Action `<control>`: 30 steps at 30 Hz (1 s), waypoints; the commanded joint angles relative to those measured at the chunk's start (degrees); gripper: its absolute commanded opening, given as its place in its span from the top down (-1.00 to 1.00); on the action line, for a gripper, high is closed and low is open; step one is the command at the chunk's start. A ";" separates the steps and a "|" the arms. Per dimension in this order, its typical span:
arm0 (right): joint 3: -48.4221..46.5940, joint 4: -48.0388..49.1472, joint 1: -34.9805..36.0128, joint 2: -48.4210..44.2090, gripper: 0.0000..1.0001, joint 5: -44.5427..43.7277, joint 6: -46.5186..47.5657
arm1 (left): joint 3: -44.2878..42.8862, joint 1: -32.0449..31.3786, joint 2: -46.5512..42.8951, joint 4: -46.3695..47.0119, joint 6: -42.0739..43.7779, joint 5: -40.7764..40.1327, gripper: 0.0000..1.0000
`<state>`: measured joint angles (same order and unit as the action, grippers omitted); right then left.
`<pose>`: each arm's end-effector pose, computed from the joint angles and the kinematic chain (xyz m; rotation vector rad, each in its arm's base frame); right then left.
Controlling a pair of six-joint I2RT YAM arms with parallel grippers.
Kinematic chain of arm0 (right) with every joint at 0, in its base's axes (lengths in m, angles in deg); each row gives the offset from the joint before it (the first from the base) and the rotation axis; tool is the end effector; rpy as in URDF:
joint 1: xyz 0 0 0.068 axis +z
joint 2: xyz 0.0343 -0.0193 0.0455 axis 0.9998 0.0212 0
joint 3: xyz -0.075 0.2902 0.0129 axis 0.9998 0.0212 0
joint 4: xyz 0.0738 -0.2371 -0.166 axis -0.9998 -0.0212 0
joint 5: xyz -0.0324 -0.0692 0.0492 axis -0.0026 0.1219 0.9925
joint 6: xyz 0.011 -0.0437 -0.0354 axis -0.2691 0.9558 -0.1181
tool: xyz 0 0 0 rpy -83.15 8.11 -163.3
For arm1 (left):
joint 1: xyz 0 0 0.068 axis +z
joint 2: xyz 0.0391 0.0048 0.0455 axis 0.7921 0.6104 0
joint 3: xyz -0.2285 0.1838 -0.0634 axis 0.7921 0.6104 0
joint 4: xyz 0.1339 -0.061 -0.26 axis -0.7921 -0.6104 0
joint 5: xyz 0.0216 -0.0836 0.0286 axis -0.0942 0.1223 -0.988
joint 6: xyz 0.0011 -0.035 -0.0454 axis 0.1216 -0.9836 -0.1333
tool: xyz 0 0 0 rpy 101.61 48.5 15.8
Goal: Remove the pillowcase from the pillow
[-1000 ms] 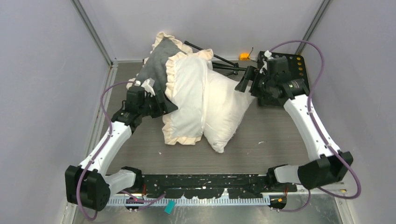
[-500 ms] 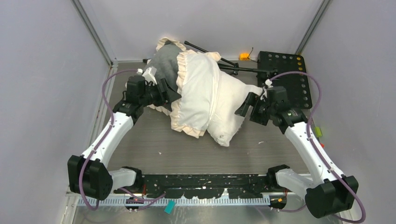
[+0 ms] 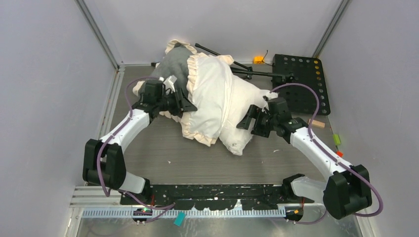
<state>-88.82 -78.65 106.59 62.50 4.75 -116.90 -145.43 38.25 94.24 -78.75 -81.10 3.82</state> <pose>0.2465 0.0931 0.2554 0.2388 2.4618 0.8352 0.3325 -0.1072 0.2769 -0.0800 2.3139 -1.1225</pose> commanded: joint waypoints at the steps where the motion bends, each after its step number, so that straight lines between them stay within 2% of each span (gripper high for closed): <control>1: 0.57 7.02 3.41 2.37 -0.78 -1.75 -2.06 | -3.15 0.33 -0.82 6.00 -1.25 7.22 0.26; 3: 0.36 7.99 4.44 3.25 -0.72 -2.08 -2.66 | -4.43 0.33 -1.51 4.17 -0.22 6.48 0.75; 4: 0.13 8.22 4.68 3.29 -0.58 -2.26 -2.60 | -5.43 0.33 -1.85 2.17 0.81 5.46 0.96; 6: -0.48 7.83 4.78 2.63 -0.17 -3.69 -2.54 | -8.12 0.61 -2.58 -3.12 3.68 2.12 1.00; 10: -2.48 3.11 4.57 0.15 0.92 -10.71 -1.71 | -13.57 3.58 -3.33 -12.38 7.33 -5.23 1.00; 11: -3.11 1.70 4.41 -0.59 0.99 -13.32 -1.54 | -14.93 5.18 -3.25 -14.95 7.89 -6.96 1.00; 14: -4.42 -2.27 2.86 -3.89 0.99 -18.62 -0.85 | -19.77 11.62 -3.01 -22.04 8.70 -12.74 1.00; 17: -5.24 -5.98 0.43 -8.80 1.00 -27.54 -0.48 | -24.37 19.60 -2.71 -27.91 9.50 -16.43 1.00; 20: -6.13 -9.43 -1.72 -13.85 1.00 -36.05 -0.58 | -29.04 24.04 -1.44 -31.68 10.63 -18.23 1.00; 24: -8.11 -13.20 -3.09 -16.80 1.00 -44.88 -1.24 | -32.74 27.18 0.95 -35.36 11.64 -21.00 1.00; 27: -9.48 -15.42 -3.12 -17.22 1.00 -49.90 -2.13 | -32.36 27.99 2.05 -35.51 10.52 -21.95 1.00; 30: -9.78 -15.79 -3.07 -17.64 1.00 -50.24 -0.97 | -29.32 28.11 1.51 -33.28 9.41 -22.24 1.00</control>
<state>-95.85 -90.75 105.50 46.19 -29.92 -119.28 -175.18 63.06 96.38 -116.70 -72.05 -9.67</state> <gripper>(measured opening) 0.036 0.030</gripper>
